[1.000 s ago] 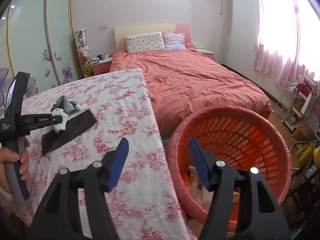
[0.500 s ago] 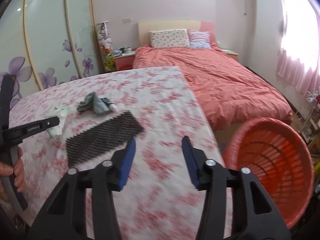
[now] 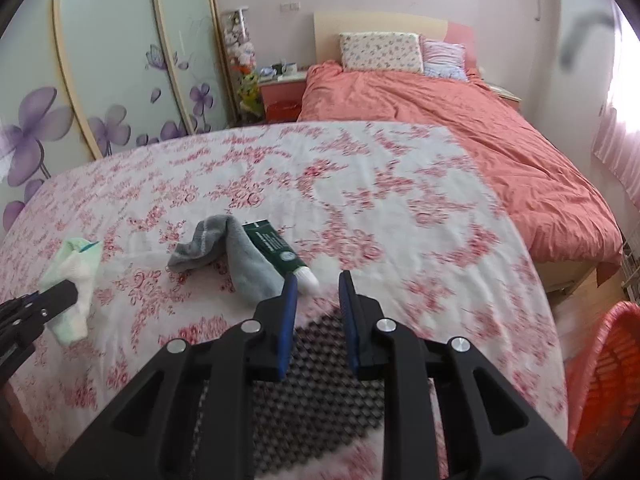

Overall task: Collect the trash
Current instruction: 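Grasp the green tube with the right tool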

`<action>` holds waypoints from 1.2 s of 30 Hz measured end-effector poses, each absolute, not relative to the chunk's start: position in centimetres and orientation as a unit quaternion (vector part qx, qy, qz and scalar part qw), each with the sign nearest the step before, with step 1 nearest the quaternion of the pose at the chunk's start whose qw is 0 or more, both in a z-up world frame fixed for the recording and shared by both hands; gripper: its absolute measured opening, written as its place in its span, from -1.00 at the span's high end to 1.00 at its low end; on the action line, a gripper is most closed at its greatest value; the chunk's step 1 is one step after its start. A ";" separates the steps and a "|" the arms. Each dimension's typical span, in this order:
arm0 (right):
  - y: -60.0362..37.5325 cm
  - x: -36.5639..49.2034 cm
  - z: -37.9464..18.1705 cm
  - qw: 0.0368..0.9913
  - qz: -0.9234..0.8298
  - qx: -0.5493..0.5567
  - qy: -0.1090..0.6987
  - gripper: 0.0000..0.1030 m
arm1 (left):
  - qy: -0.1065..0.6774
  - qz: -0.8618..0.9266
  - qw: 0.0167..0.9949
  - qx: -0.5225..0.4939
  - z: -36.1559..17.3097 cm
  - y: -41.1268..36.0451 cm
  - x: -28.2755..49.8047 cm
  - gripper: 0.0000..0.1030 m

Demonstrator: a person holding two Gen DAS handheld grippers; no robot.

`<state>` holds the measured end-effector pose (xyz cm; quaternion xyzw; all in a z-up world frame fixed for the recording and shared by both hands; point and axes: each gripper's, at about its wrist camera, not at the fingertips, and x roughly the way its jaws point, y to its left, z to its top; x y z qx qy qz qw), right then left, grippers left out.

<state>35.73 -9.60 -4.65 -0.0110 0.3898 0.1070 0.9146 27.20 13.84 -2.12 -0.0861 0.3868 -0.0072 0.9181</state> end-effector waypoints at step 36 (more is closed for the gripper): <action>-5.8 41.1 -5.9 0.889 0.123 -0.040 0.439 0.66 | 0.405 -0.013 0.907 -0.114 -3.2 14.3 28.4 0.74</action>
